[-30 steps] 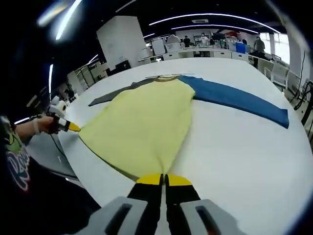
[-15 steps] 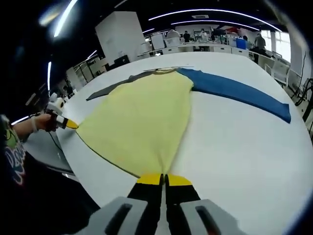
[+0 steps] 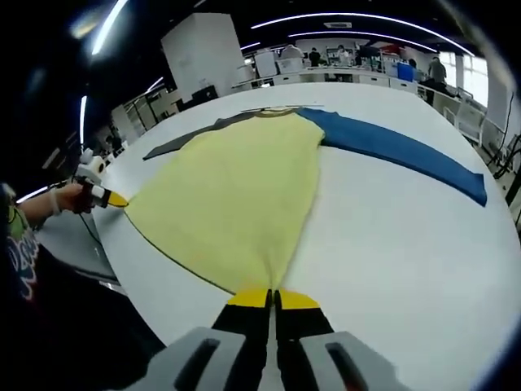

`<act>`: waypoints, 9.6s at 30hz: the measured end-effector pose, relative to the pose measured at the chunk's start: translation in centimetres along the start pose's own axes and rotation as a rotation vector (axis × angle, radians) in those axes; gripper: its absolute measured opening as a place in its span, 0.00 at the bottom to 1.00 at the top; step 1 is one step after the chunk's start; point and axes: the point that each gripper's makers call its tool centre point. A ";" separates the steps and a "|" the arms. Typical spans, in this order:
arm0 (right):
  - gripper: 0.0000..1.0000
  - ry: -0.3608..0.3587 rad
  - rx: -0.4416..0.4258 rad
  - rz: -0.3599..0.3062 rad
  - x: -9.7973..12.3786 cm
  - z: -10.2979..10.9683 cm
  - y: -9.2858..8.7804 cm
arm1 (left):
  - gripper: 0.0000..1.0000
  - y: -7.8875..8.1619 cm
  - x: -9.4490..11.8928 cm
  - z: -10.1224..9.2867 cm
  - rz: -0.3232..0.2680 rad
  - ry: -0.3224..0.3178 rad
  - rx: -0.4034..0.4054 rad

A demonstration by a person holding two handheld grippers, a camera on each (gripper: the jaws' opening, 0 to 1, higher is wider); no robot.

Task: Fold the garment on the visible template until the final outline fits inside the template.

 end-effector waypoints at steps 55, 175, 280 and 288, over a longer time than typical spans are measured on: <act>0.83 -0.140 -0.110 -0.365 4.0 -8.5 7.5 | 0.82 9.7 2.5 -3.0 -0.359 0.054 -0.421; 0.00 -0.034 -0.279 -0.431 -6.0 -11.2 25.6 | 0.58 8.4 3.2 -0.2 -0.474 0.096 -0.239; 0.79 0.293 0.217 -0.233 -23.9 13.4 29.1 | 0.54 9.6 5.6 0.8 -0.553 0.102 -0.184; 0.80 0.283 0.199 -0.223 -22.7 12.0 28.6 | 0.54 10.2 5.1 0.0 -0.543 0.085 -0.210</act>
Point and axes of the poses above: the point that each gripper's makers call its tool centre point, and the gripper's own axes: x roughly backward along the fingers, z roughly to its left, y roughly out of its top, and after that the axes turned 1 degree about y, right-handed
